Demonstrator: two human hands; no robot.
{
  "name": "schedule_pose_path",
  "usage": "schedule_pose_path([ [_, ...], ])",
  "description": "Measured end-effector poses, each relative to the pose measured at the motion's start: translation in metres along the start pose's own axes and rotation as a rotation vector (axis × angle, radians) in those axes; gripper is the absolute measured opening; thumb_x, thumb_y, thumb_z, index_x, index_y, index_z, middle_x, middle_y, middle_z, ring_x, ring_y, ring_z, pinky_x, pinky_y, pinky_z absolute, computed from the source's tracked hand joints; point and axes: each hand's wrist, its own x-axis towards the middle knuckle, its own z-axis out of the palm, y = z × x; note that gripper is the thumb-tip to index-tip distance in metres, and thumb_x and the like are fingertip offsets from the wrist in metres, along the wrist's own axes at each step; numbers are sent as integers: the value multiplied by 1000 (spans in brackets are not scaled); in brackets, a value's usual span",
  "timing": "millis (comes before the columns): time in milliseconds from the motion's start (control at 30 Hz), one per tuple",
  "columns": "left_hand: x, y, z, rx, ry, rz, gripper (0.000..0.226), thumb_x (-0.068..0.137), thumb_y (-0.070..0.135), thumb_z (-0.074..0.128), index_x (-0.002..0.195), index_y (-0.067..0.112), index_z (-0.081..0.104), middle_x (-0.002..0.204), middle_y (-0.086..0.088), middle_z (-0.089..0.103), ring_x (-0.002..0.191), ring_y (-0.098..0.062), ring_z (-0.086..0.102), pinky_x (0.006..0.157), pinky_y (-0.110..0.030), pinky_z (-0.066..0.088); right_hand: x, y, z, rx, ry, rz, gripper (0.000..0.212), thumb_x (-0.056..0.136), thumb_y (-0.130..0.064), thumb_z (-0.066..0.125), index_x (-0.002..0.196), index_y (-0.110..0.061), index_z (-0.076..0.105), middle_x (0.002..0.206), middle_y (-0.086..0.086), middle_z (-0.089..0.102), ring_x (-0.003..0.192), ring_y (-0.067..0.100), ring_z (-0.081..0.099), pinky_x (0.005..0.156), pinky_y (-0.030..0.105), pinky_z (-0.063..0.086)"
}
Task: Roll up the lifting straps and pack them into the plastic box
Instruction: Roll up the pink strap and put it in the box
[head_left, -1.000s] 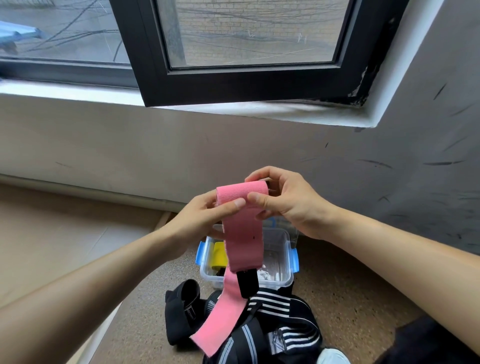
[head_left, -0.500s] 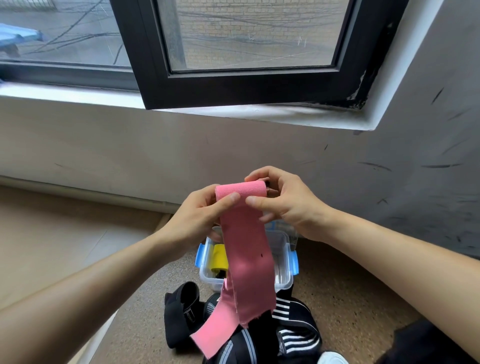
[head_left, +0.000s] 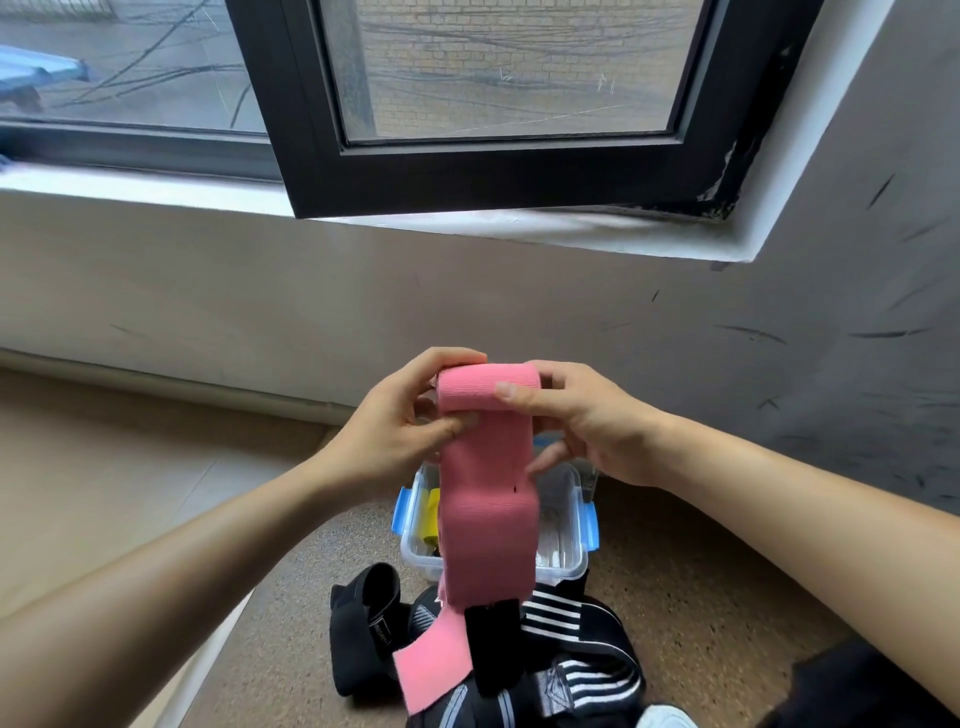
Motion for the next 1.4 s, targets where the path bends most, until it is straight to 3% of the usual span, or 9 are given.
schedule_pose_path([
  [133, -4, 4, -2, -138, -21, -161, 43, 89, 27, 76, 129, 30, 61, 112, -1, 75, 96, -11, 73, 62, -21, 55, 1, 1, 0, -44, 38, -72, 37, 87, -31, 74, 118, -12, 68, 103, 1, 73, 92, 16, 72, 54, 26, 57],
  [333, -5, 9, -1, -181, -43, -259, 41, 92, 57, 64, 124, 31, 68, 105, -9, 77, 86, -21, 73, 75, -40, 60, 2, 5, 1, -89, 62, -167, 35, 87, -7, 77, 119, -5, 62, 95, 3, 68, 83, 8, 67, 54, 25, 53],
  [533, -4, 9, -2, -163, -35, -220, 34, 87, 38, 67, 112, 14, 66, 83, 1, 73, 71, -11, 69, 54, -23, 54, 0, 0, 0, -226, 26, -168, 35, 89, -12, 77, 120, -14, 62, 96, 1, 67, 83, 11, 67, 61, 29, 57],
  [700, -6, 6, -2, -203, -34, -129, 31, 89, 28, 70, 117, 16, 65, 93, -6, 75, 80, -22, 70, 64, -35, 53, -6, -4, -2, -193, -48, -85, 33, 96, -31, 65, 125, -14, 63, 106, 10, 72, 94, 18, 70, 79, 34, 55],
  [833, -5, 8, 1, -170, 31, -26, 33, 87, 20, 73, 119, 17, 63, 93, -3, 76, 84, -14, 70, 66, -24, 55, -7, -4, 1, -83, -24, -105, 43, 91, -39, 65, 126, -15, 63, 100, 3, 71, 89, 21, 71, 72, 35, 57],
  [967, -6, 3, -4, -59, 15, 24, 39, 89, 18, 76, 125, 22, 63, 109, -12, 75, 103, -33, 71, 91, -44, 59, -8, -5, 2, -102, 24, -173, 37, 90, -25, 70, 126, -16, 64, 98, 7, 72, 87, 22, 71, 72, 36, 61],
  [1033, -7, 6, -6, -93, -5, -6, 43, 88, 22, 76, 128, 23, 62, 113, -12, 74, 108, -37, 70, 96, -51, 57, -9, -4, 1, -98, 25, -204, 36, 91, -16, 71, 126, -14, 64, 100, 10, 74, 89, 25, 73, 71, 38, 62],
  [1167, -7, 12, -8, -190, -43, -74, 41, 92, 29, 74, 131, 24, 62, 118, -15, 72, 110, -32, 71, 98, -51, 57, -9, -1, -2, -171, 54, -296, 38, 88, -10, 75, 125, -14, 67, 107, 21, 73, 100, 37, 72, 81, 52, 61],
  [1400, -7, 15, -9, -163, -5, -50, 38, 81, 22, 78, 118, 22, 69, 111, -16, 74, 95, -27, 74, 84, -44, 62, -9, 2, 0, -296, 62, -428, 49, 83, -6, 81, 129, -12, 66, 116, 9, 74, 107, 25, 72, 94, 40, 59],
])
